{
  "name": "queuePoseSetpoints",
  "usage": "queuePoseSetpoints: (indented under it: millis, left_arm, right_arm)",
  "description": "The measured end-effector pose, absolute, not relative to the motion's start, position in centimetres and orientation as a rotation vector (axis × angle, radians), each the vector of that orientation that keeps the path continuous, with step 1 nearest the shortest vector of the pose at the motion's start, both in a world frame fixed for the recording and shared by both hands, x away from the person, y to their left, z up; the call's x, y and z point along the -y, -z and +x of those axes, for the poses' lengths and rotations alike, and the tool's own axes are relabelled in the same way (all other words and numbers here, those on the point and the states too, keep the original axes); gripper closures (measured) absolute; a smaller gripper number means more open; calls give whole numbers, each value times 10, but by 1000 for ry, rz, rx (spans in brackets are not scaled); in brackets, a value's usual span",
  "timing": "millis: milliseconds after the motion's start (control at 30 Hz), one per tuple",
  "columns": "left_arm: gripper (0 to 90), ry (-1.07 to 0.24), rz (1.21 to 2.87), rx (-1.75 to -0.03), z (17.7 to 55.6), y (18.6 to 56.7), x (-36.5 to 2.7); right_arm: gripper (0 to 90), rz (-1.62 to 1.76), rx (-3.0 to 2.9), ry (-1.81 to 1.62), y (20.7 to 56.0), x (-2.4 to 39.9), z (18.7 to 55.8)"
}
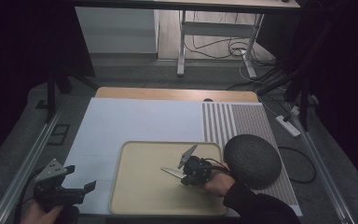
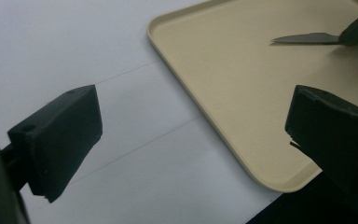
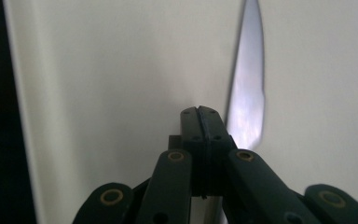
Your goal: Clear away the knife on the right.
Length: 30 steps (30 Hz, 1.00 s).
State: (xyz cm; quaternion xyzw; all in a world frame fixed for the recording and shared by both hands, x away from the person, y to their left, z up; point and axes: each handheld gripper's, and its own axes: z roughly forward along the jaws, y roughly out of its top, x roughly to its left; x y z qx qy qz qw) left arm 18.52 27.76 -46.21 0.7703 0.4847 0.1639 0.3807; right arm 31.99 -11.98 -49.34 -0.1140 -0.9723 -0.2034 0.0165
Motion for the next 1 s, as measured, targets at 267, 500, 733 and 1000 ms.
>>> queuePoseSetpoints:
  millis: [267,500,733,1000]
  left_arm:
    - [38,-421,1968,-1232,185,462,-278]
    - [38,-425,1973,-1230,185,462,-277]
    - [40,-426,1973,-1231,185,462,-277]
    - [40,-427,1974,-1231,185,462,-277]
  right_arm:
    - [900,-428,3051,596,504,112,335]
    - [900,-631,3048,570,501,146,354]
    - [900,-745,3031,548,498,173,364]
    - [900,-794,3000,535,497,186,363]
